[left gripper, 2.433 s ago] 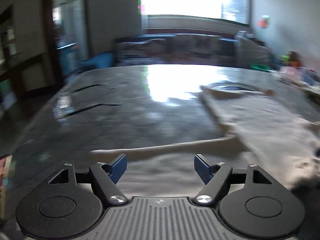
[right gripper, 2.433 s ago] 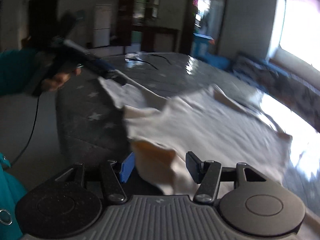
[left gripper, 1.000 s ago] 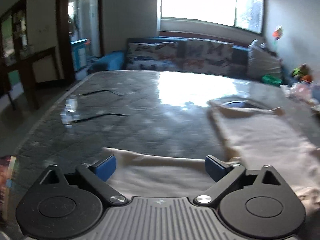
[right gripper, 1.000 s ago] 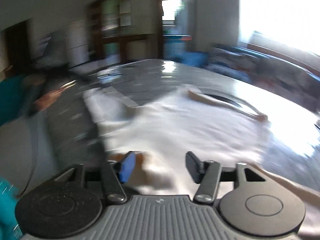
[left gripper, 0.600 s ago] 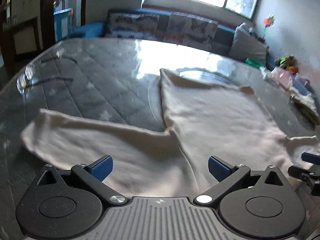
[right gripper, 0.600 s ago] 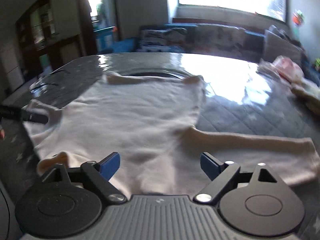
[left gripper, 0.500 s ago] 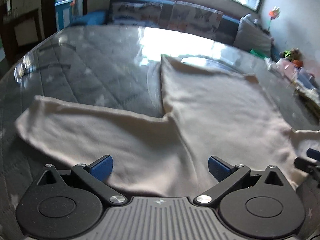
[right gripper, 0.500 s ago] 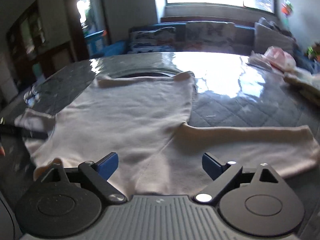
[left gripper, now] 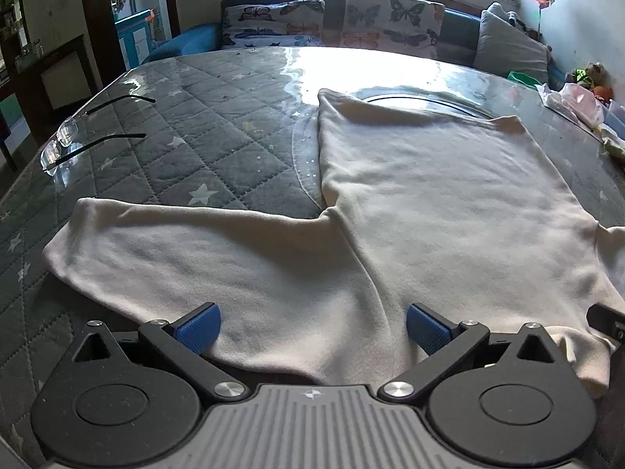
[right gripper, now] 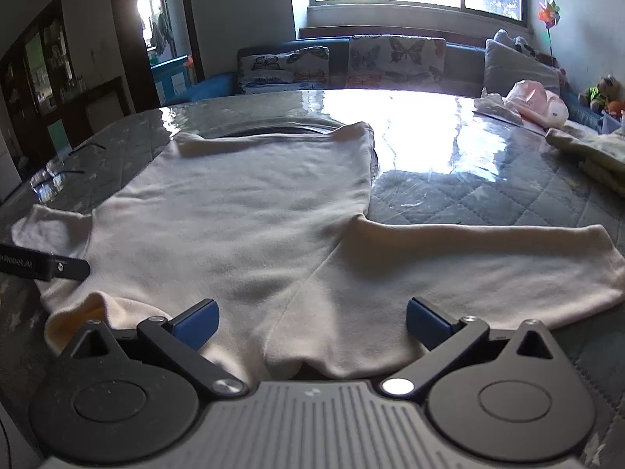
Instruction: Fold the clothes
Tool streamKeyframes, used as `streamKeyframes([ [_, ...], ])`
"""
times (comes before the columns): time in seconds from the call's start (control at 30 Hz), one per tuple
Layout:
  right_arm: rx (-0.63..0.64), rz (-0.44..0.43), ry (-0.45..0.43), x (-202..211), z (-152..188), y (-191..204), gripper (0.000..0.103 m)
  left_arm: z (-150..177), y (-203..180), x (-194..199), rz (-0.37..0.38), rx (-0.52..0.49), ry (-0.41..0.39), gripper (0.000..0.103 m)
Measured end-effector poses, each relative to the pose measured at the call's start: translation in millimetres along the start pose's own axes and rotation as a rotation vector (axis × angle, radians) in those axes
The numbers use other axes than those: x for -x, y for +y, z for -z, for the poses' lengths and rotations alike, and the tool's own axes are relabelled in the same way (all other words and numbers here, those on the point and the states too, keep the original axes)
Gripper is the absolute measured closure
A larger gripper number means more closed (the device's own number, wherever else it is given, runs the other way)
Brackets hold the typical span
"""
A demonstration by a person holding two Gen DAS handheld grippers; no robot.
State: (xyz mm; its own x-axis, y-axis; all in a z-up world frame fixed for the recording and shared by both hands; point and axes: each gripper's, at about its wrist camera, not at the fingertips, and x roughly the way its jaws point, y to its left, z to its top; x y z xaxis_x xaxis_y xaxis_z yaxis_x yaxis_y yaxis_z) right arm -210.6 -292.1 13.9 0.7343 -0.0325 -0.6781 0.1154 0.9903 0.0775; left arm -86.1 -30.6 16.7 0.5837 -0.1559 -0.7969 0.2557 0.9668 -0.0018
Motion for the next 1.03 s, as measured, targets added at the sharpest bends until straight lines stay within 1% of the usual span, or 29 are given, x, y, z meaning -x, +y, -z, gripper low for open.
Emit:
streamKeyframes([
  [0.13,0.04,0.038,-0.004,-2.3,3.0,8.3,0.0,-0.9,-0.7,-0.5,-0.006,0.005,0.002,0.0],
  [1.03,0.035,0.044,-0.014,-3.4,4.3,6.6,0.0,-0.2,-2.6,-0.7,-0.014,0.008,0.0,0.0],
])
